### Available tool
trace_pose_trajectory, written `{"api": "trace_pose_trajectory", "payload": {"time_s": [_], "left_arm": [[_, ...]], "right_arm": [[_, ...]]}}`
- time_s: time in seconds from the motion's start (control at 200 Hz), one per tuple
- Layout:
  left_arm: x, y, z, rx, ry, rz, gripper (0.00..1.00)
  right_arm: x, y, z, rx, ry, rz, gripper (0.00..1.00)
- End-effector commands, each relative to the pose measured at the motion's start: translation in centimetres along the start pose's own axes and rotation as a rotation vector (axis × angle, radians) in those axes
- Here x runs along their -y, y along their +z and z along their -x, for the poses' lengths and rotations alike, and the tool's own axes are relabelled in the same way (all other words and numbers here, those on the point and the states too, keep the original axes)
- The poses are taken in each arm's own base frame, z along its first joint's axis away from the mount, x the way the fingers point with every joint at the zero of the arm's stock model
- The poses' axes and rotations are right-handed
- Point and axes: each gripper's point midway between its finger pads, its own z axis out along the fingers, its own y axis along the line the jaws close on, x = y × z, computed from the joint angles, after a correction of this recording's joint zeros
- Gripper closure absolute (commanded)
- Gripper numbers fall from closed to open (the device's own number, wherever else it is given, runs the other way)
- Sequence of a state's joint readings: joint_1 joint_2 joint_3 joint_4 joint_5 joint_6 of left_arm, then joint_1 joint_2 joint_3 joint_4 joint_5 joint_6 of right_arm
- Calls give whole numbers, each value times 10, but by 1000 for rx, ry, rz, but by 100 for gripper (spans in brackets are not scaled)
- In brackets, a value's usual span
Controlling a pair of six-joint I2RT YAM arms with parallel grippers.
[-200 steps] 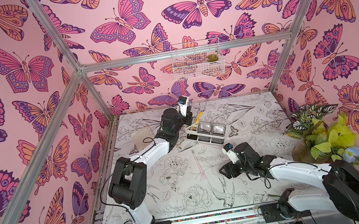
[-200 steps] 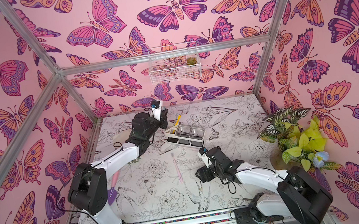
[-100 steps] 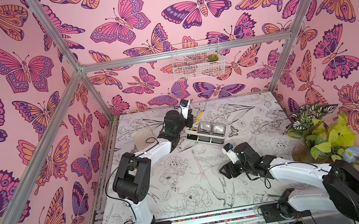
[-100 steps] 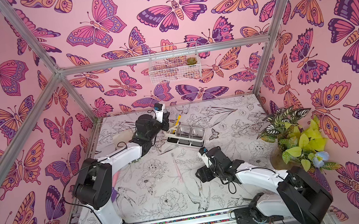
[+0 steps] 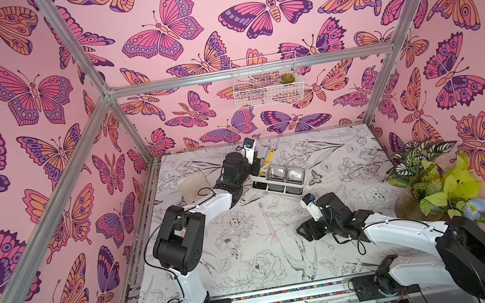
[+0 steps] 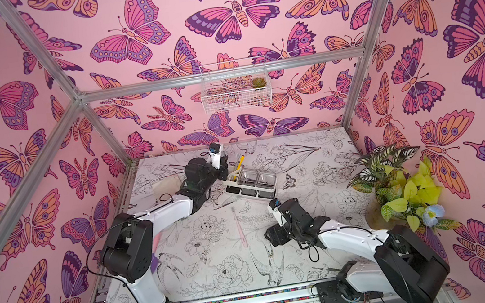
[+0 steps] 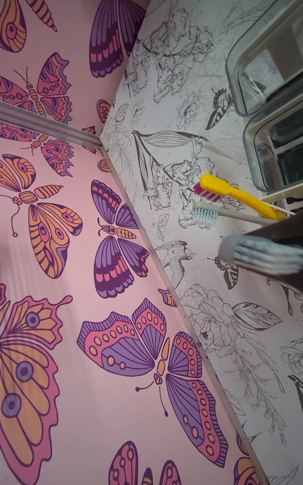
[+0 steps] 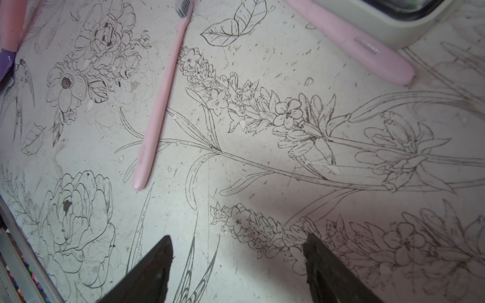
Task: Place the toothbrush into the toothbrush holder
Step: Place the toothbrush in the toothbrush holder.
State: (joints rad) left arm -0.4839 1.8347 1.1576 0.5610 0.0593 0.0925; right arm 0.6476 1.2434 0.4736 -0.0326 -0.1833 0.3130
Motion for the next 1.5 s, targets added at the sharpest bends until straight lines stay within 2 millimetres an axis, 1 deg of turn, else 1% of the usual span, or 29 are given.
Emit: {"api": "trace_pose_trajectory", "payload": {"time_s": [0.0, 0.08, 0.205, 0.456, 0.631, 0.771, 0.791, 0.856, 1.151, 1.497], "left_arm": [[-1, 3, -22, -46, 2, 12, 100], [-2, 4, -25, -39, -21, 13, 100], [4, 8, -25, -22, -46, -18, 100], [4, 11, -28, -10, -70, -17, 100], [5, 11, -31, 14, -71, -22, 100], [8, 14, -41, -4, -70, -37, 100], [8, 14, -35, 21, -67, -34, 100], [8, 15, -36, 27, -64, -34, 100], [4, 17, -44, 10, -27, -14, 100], [6, 17, -52, -8, -26, -18, 100]], "right_arm": [[2, -2, 5, 18, -8, -12, 20], [2, -2, 4, 15, -8, -13, 20], [3, -1, 5, 17, -7, -15, 20], [3, -1, 5, 16, -7, -15, 20], [3, -1, 5, 17, -10, -14, 20], [3, -1, 5, 17, -9, -15, 20], [3, -1, 5, 19, -10, -14, 20], [3, -1, 5, 19, -11, -14, 20], [4, 2, 4, 10, -11, -18, 20], [5, 3, 5, 12, -12, -23, 20]]}}
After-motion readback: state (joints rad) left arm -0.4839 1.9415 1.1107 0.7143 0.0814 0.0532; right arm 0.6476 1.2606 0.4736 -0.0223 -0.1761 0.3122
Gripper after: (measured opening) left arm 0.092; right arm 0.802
